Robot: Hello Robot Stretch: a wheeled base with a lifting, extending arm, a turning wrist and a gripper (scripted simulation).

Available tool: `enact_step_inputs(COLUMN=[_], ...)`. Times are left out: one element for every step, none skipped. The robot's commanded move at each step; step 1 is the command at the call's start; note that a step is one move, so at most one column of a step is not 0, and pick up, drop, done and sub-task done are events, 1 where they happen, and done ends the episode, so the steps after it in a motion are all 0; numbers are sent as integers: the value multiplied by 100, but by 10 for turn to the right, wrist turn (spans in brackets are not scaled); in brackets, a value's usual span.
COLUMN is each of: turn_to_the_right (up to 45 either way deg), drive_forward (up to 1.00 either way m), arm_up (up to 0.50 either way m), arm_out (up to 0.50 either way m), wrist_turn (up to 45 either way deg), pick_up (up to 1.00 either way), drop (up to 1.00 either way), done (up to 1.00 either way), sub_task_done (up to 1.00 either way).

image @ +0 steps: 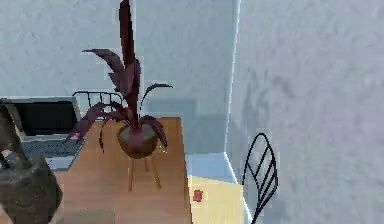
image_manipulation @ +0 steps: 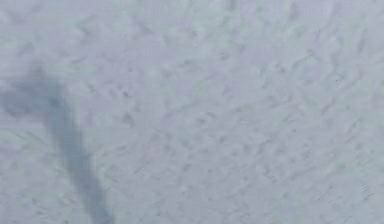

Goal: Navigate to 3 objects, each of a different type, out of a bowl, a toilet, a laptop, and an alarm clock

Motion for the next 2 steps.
enact_step_inputs(turn_to_the_right=[-390, 0], drive_forward=[0, 0], arm_up=[0, 0], arm_out=[0, 0], wrist_turn=[0, 0], pick_up=[0, 0], drop=[0, 0], done=[0, 100], sub_task_done=[0, 0])
